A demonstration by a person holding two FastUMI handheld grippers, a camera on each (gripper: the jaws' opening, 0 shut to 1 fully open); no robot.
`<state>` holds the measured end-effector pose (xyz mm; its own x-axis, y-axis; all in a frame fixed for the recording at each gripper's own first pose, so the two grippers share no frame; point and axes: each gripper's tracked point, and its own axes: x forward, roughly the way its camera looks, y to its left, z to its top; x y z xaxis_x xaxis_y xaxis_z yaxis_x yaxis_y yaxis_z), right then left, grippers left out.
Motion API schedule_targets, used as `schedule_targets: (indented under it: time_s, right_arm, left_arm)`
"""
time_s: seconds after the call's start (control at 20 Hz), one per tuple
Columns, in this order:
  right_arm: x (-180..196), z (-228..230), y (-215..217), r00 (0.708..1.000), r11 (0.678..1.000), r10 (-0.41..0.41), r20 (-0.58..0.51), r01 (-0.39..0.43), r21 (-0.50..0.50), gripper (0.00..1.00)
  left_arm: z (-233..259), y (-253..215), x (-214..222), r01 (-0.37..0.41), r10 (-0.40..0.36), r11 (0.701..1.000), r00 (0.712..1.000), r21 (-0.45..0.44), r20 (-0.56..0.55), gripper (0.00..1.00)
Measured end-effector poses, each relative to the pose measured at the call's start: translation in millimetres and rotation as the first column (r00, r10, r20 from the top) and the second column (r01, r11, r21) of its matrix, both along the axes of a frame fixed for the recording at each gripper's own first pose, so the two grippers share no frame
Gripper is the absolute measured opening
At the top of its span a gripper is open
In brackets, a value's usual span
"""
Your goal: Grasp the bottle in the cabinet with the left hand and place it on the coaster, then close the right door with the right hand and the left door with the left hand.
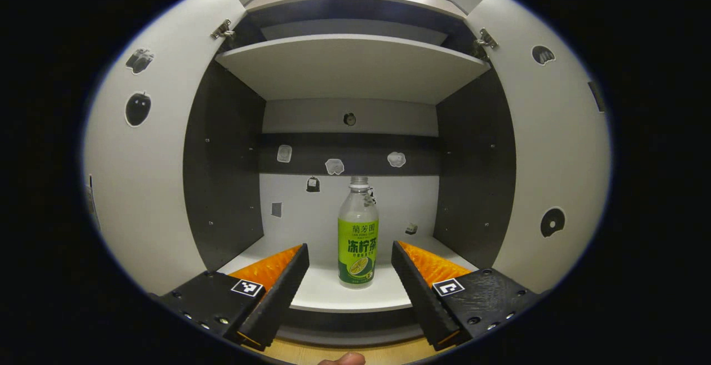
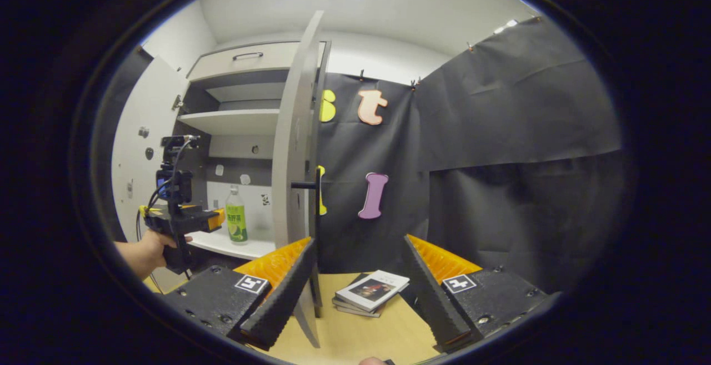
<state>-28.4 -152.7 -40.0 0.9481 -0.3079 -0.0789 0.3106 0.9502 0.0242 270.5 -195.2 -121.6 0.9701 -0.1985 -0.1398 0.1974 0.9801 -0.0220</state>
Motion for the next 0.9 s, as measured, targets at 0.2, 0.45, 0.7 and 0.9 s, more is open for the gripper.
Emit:
schedule_targets:
  time_s: [0.2, 0.45, 0.7, 0.9]
  right_arm:
    - [-4.3, -3.5, -12.8, 0.999, 0.999, -0.036, -0.017, 0.036, 0.011, 1.00]
    - [-6.7, -11.6, -30.1, 0.995, 0.995, -0.087, -0.038, 0.089, 0.046, 0.99]
    - [-4.8, -13.2, -34.2, 0.993, 0.994, -0.105, -0.045, 0.106, 0.036, 1.00]
    - [-0.2, -17.5, -26.2, 0.994, 0.995, -0.090, -0.060, 0.092, 0.034, 1.00]
  left_arm:
    - [-18.4, -7.5, 32.3, -0.003, 0.003, 1.000, 1.000, -0.003, -0.028, 0.95]
    - [-41.2, -13.6, 71.2, -0.010, 0.007, 0.999, 0.997, -0.050, -0.077, 0.95]
    - [-53.1, -19.1, 95.7, 0.007, -0.010, 1.000, 0.996, -0.030, -0.090, 0.95]
    - [-59.4, -24.7, 107.9, 0.005, -0.005, 1.000, 0.995, -0.006, -0.101, 0.95]
